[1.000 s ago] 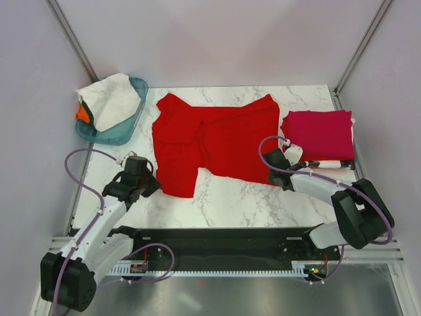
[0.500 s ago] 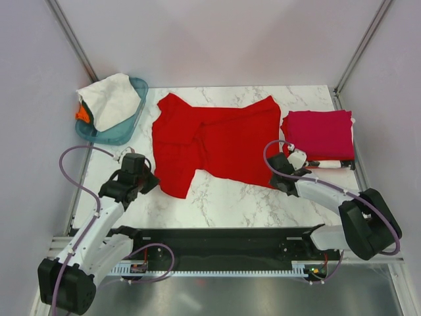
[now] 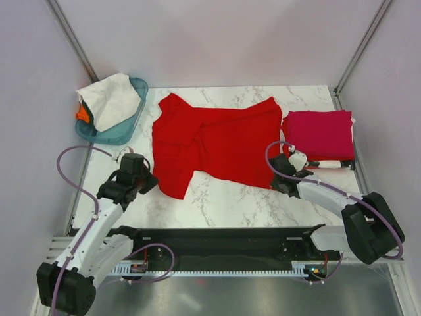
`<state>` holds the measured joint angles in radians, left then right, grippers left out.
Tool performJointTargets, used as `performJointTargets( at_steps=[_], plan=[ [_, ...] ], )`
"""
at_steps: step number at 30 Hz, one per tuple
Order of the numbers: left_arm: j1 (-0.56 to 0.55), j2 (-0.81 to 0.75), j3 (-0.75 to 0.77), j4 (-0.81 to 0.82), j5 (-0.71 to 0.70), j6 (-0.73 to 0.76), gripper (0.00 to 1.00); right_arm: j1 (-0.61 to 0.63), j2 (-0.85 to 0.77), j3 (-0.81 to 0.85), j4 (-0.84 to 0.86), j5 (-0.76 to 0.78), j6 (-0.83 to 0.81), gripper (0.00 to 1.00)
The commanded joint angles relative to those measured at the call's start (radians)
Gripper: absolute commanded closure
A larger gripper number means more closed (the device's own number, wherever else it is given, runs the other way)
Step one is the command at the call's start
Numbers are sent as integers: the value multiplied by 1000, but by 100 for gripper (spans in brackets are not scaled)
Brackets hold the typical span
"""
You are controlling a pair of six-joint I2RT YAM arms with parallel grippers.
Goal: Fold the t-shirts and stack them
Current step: Flatten the tshirt out
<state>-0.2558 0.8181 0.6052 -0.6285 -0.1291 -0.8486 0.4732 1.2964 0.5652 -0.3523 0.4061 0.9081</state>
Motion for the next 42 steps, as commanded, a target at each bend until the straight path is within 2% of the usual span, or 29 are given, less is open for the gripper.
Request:
performJointTargets(
  at_steps=[1, 7, 13, 19, 24, 29, 37, 42],
  plan=[
    [0, -14, 50, -3, -24, 36, 98, -5, -22, 7, -45, -9, -18, 100],
    [6, 7, 100, -8, -35, 40, 98, -16, -60, 79, -63, -26, -69, 100],
    [26, 61, 261, -20, -64, 71, 98, -60, -69, 231, -79, -36, -166, 100],
    [81, 128, 433, -37, -52, 103, 98, -131, -51, 390, -88, -125, -221, 100],
    [157, 165, 672, -66, -10, 143, 98, -171, -69, 608, -128, -171, -267, 100],
    [164, 139, 974, -76, -38, 192, 98, -182, -141, 801, -148, -184, -316, 100],
    [164, 55, 1304, -31, -64, 217, 98, -182, -351, 963, -146, -193, -354, 100],
    [162, 72, 1482, 6, -108, 217, 98, -180, -425, 1044, -140, -204, -341, 100]
  ],
)
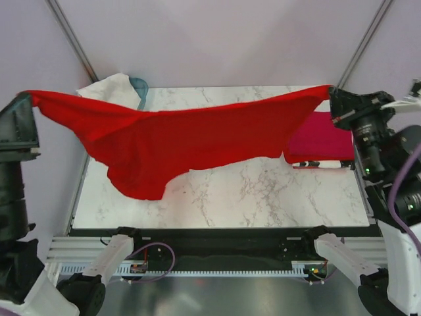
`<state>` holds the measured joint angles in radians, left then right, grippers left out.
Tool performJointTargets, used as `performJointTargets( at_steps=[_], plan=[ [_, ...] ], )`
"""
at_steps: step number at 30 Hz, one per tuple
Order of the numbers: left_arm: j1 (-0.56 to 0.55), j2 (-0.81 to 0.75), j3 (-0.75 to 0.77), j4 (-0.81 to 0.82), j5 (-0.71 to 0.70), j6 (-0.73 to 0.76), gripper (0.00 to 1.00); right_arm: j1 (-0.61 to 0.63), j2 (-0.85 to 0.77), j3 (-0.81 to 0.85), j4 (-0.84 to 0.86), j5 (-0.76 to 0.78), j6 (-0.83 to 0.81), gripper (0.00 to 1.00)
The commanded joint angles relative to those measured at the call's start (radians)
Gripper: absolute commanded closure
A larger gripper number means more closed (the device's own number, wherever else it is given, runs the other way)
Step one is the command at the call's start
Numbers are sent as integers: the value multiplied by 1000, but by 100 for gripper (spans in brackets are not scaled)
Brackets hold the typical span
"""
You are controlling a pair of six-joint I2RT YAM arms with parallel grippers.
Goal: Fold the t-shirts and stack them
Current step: Flatten the tshirt out
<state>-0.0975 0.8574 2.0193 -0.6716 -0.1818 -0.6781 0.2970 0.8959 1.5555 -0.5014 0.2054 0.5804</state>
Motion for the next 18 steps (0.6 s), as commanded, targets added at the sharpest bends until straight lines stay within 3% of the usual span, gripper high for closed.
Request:
performJointTargets(
  at_steps=[1, 5, 9, 12, 18],
  plan=[
    [4, 55, 96, 50, -62, 49, 98, -6, -29, 67, 8, -14, -5, 100],
    [4, 118, 168, 70, -82, 54, 98, -6, -26, 87, 9, 5, 13, 100],
    [4, 186, 73, 148, -84, 38, 98, -4, 11, 55, 12, 100, 22, 100],
    [4, 289, -16, 236, -78, 31, 98, -4, 102, 51, 21, 147, 19, 100],
    [4, 534, -25, 262, -5, -1, 98, -10, 371, 63, 64, 109, 57, 100]
  ],
)
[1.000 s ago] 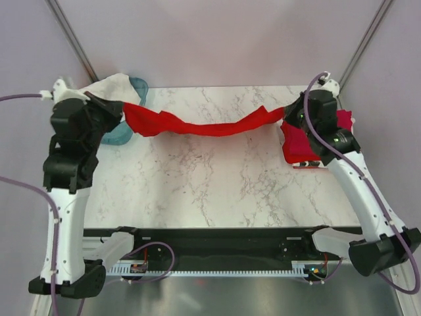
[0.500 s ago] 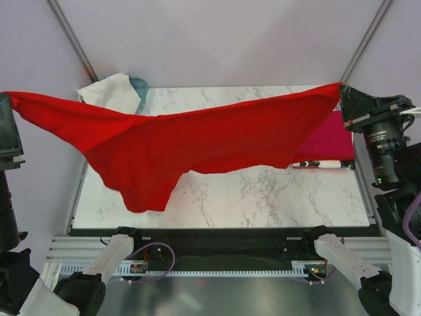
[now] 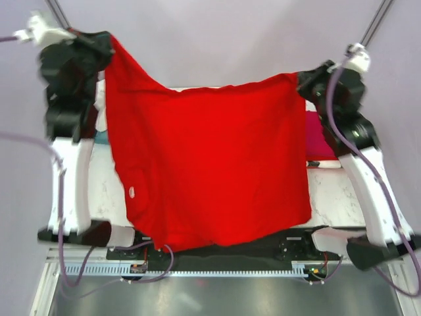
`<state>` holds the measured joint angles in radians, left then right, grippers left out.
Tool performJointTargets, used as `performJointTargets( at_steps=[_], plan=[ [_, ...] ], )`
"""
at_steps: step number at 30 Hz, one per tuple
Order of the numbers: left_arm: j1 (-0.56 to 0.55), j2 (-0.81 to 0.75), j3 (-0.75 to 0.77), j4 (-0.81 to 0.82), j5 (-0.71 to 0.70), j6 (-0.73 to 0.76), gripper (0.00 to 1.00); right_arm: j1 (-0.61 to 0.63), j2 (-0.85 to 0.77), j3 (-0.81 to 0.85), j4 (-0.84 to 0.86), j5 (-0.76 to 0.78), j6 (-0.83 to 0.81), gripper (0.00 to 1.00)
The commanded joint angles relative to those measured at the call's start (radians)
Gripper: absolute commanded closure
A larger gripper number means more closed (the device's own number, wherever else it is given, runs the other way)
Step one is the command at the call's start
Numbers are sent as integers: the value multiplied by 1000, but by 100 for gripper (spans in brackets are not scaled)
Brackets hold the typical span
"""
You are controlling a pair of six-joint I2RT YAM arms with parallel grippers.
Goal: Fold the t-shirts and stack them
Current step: Flatten the tshirt out
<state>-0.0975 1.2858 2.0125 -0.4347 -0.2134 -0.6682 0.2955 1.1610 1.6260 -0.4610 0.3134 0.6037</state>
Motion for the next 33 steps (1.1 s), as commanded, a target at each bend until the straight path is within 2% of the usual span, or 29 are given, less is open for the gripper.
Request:
performJointTargets(
  at_steps=[1, 4, 5, 7, 8, 11, 14, 19, 22, 23, 25, 26, 28, 29, 33],
  plan=[
    [4, 172, -9, 30, 28, -8, 98, -22, 171, 3, 31, -19, 51, 100],
    [19, 298, 118, 30, 32, 15, 98, -76, 308, 116, 44, -141, 109, 100],
    [27, 331, 223, 27, 45, 15, 98, -93, 339, 208, 42, -172, 123, 100],
    [61, 377, 334, 51, 110, -5, 98, -145, 420, 306, 45, -241, 165, 100],
    [71, 407, 413, 75, 132, -13, 98, -162, 445, 405, 44, -264, 180, 100],
    [125, 411, 439, 252, 198, -66, 98, -246, 511, 520, 73, -356, 298, 100],
    [171, 420, 440, 384, 209, -143, 98, -324, 540, 497, 221, -491, 423, 100],
    [190, 480, 417, 415, 209, -146, 98, -351, 611, 453, 317, -641, 455, 100],
    [191, 439, 278, 406, 272, -111, 98, -351, 620, 303, 398, -709, 462, 100],
    [191, 419, 162, 406, 279, -107, 98, -351, 623, 220, 418, -724, 465, 100],
    [191, 339, 27, 406, 286, -116, 98, -351, 635, 135, 490, -778, 472, 100],
    [191, 308, -110, 406, 287, -123, 98, -351, 640, 54, 504, -793, 466, 100],
    [191, 253, -246, 415, 299, -119, 98, -349, 635, -29, 527, -812, 437, 100],
    [190, 186, -373, 413, 301, -116, 98, -348, 632, -114, 536, -812, 421, 100],
    [190, 8, -682, 410, 273, -126, 98, -348, 589, -308, 530, -766, 321, 100]
  ],
)
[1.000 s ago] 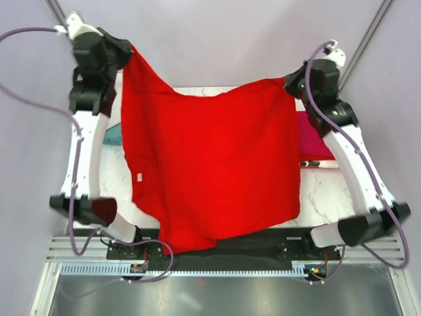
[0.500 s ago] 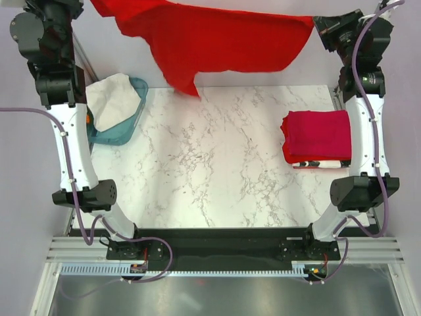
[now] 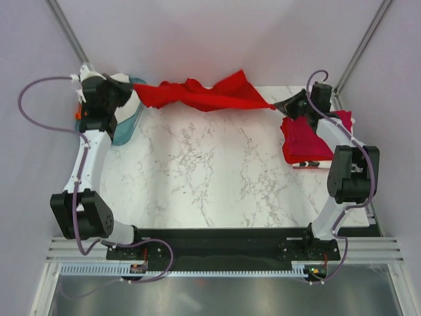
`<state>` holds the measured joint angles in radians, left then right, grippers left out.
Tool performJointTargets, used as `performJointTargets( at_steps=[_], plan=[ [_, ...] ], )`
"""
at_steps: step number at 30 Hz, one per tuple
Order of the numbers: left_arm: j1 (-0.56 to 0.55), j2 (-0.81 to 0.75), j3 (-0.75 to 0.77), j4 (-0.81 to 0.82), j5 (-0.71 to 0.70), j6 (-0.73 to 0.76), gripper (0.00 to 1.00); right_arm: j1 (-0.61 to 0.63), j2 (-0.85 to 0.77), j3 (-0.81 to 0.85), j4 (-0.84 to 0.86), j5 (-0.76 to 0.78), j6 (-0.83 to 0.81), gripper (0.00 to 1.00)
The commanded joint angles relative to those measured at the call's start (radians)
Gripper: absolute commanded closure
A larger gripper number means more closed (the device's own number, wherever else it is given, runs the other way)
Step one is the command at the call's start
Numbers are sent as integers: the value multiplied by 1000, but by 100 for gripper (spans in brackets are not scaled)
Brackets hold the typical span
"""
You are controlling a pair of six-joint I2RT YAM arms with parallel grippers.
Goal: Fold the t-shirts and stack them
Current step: Flatten the tshirt out
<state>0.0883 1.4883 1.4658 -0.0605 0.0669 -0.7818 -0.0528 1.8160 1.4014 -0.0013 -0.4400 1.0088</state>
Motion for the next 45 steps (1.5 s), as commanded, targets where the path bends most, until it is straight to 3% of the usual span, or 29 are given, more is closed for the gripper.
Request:
performJointTargets(
  at_steps=[1, 7, 16, 22, 33, 45],
  plan=[
    [4, -229, -184, 15, -19, -13, 98, -1, -82, -119, 67, -3, -97, 100],
    [4, -430, -470, -106, -12, 10, 98, 5, -156, -424, 89, 67, -153, 100],
    [4, -675, -642, -390, -51, -2, 98, 16, -421, -700, 38, 125, -260, 100],
    [4, -750, -645, -532, -58, 6, 98, 40, -650, -765, -98, 187, -332, 100],
    [4, -783, -705, -604, -7, -11, 98, 177, -856, -809, -249, 316, -357, 100],
    [4, -744, -696, -625, -62, -2, 98, 266, -834, -872, -298, 400, -354, 100]
  ],
)
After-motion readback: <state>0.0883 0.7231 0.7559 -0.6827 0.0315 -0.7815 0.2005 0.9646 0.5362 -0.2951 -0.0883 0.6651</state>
